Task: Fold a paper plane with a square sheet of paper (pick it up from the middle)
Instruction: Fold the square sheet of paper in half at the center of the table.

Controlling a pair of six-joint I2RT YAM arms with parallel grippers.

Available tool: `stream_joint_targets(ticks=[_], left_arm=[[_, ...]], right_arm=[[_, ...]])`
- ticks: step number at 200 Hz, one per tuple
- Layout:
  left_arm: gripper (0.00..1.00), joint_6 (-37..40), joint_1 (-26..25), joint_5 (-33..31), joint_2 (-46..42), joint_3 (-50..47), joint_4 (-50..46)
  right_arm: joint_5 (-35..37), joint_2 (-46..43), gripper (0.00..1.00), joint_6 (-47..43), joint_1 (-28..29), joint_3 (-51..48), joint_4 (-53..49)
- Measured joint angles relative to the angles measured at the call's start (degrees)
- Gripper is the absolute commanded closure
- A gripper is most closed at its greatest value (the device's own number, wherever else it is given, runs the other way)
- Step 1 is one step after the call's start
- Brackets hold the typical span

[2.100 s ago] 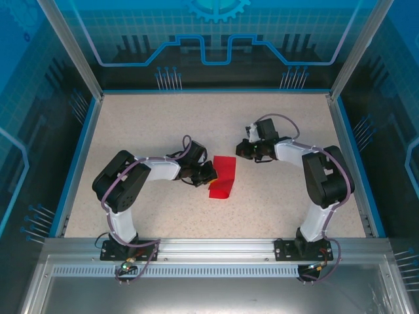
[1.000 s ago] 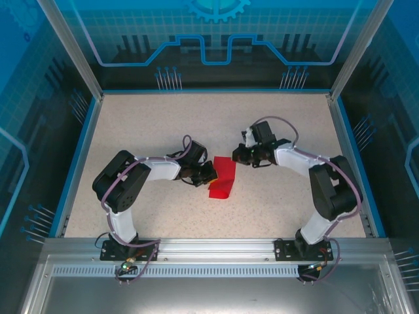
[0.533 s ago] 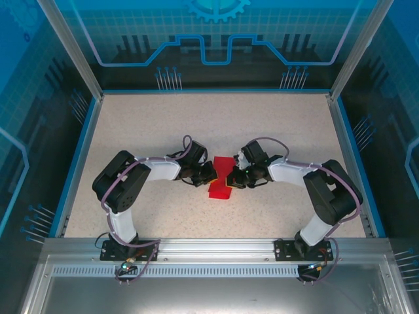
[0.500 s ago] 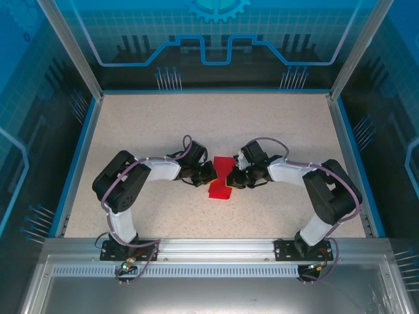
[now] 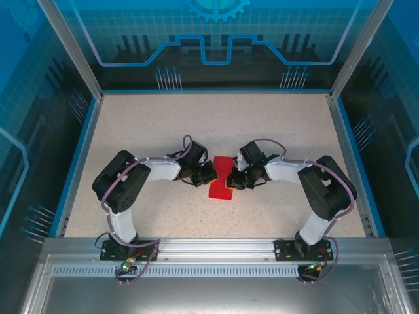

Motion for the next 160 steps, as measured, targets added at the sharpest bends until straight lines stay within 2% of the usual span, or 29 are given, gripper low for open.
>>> stream_joint_targets(ticks=[113, 160], left_arm=[[1.00, -0.2, -0.2, -0.4, 0.0, 0.0, 0.0], [1.00, -0.2, -0.2, -0.5, 0.0, 0.0, 0.0]], right_arm=[[0.3, 1.1, 1.00, -1.8, 0.0, 0.0, -2.0], [0.2, -0.6, 1.00, -5.2, 0.0, -2.2, -2.8]])
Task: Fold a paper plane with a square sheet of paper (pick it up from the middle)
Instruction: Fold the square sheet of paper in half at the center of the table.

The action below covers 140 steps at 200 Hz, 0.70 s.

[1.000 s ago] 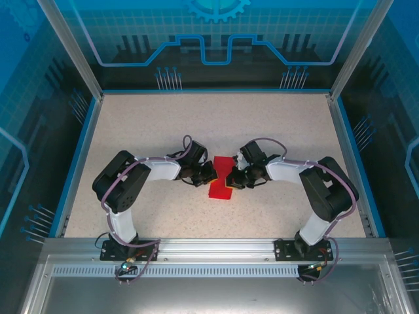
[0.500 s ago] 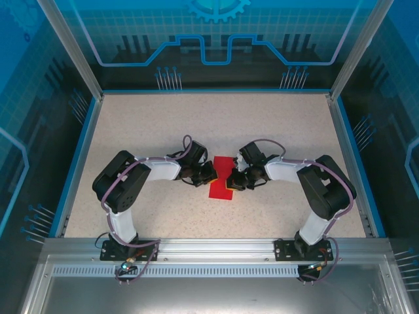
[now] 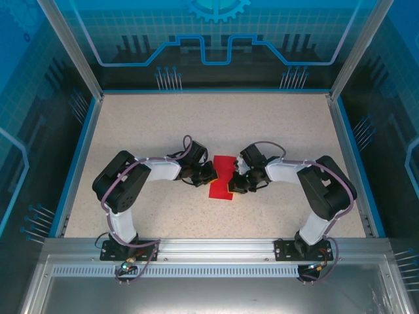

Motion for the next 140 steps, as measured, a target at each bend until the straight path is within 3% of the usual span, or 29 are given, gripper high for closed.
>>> stream_joint_targets(ticks=[68, 106, 140], left_arm=[[1.00, 0.0, 0.0, 0.0, 0.0, 0.0, 0.0], [1.00, 0.0, -0.2, -0.6, -0.2, 0.0, -0.1], [1.00, 0.0, -0.4, -0.9, -0.2, 0.0, -0.1]], right_arm=[[-3.3, -7.6, 1.00, -7.1, 0.0, 1.5, -6.8], [-3.8, -2.3, 1.00, -7.0, 0.9, 7.6, -3.5], [-3.6, 2.6, 1.00, -6.6, 2.3, 6.8, -2.0]])
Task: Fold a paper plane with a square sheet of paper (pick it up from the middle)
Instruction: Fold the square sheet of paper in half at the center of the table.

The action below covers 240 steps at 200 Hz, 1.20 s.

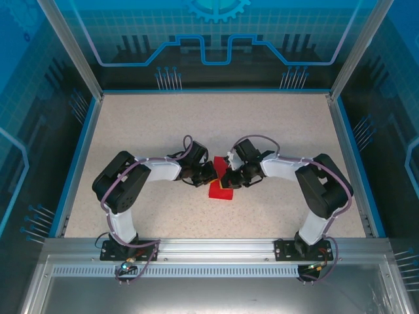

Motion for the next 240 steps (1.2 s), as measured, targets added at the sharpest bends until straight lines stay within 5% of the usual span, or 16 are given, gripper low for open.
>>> stream_joint_targets(ticks=[109, 172, 240], left_arm=[[1.00, -0.2, -0.5, -0.4, 0.0, 0.0, -0.3], [1.00, 0.3, -0.5, -0.6, 0.1, 1.5, -2.3], [1.00, 15.3, -0.9, -5.1, -1.6, 4.0, -10.2]], right_arm=[[0.2, -6.8, 1.00, -0.7, -1.5, -15.3, 10.5], [2.4, -16.7, 1.00, -0.9, -3.8, -17.7, -0.2], [5.0, -18.6, 1.00, 1.3, -6.0, -8.6, -1.6]])
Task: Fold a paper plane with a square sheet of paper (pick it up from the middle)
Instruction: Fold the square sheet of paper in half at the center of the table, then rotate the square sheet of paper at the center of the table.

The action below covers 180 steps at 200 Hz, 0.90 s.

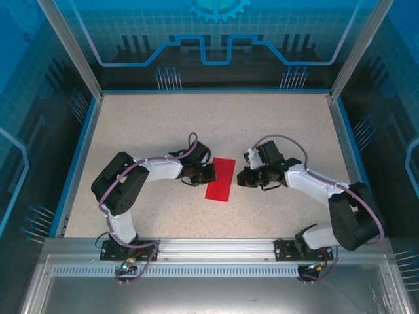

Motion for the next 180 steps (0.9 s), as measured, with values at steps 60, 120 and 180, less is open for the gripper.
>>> stream_joint_targets(ticks=[60, 120, 180], left_arm=[[1.00, 18.6, 0.8, -3.6, 0.5, 5.3, -12.1], [0.99, 26.5, 2.3, -2.2, 0.9, 7.6, -15.8], [0.83, 21.1, 2.3, 2.1, -3.2, 7.8, -14.4]], right_arm=[[5.9, 18.1, 1.00, 4.2, 1.7, 16.6, 2.2], [5.6, 32.7, 1.00, 4.5, 2.0, 27.6, 2.5], [5.8, 35.0, 1.00, 4.5, 2.0, 29.3, 1.8]])
